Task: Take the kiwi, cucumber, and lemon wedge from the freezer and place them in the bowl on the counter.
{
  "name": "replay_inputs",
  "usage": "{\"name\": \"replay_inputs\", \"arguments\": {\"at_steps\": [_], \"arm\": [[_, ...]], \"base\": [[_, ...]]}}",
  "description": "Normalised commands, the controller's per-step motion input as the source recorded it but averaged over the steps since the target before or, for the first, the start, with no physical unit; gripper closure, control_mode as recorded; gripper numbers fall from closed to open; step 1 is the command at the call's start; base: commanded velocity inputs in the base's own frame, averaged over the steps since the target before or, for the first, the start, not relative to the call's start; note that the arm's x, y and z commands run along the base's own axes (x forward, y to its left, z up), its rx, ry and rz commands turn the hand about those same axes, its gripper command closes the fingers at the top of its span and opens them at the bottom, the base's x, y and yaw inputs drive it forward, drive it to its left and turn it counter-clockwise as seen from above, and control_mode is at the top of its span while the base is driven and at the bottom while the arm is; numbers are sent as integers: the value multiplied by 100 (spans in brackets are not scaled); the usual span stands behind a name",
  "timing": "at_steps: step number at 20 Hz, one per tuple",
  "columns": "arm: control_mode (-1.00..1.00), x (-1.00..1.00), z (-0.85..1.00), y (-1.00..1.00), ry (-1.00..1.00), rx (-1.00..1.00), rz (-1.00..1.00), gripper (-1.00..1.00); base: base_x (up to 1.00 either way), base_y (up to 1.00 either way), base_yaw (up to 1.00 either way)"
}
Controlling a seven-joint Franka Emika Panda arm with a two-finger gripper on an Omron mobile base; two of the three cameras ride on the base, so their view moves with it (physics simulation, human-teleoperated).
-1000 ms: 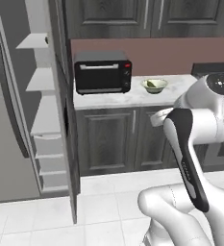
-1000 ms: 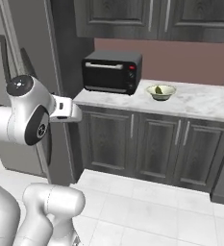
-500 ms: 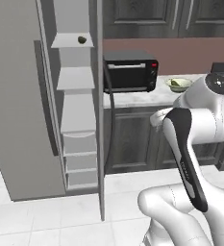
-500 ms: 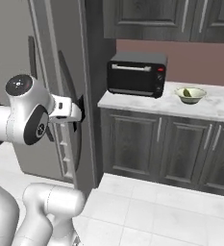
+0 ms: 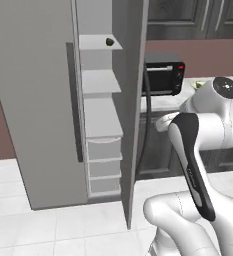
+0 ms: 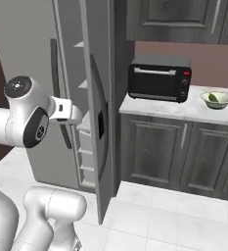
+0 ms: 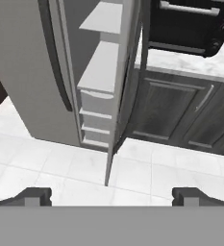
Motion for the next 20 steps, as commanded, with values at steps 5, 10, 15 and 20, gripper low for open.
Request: {"name": "replay_inputs", "arguments": {"at_steps": [5,10,15,20], "arm": [[100,0,0,0,0,0,0,-100],[100,0,0,0,0,0,0,-100],[100,0,0,0,0,0,0,-100],[100,0,0,0,0,0,0,-100]], "base": [[46,58,-14],[44,58,-17],[40,46,-20],[44,44,-23]]}}
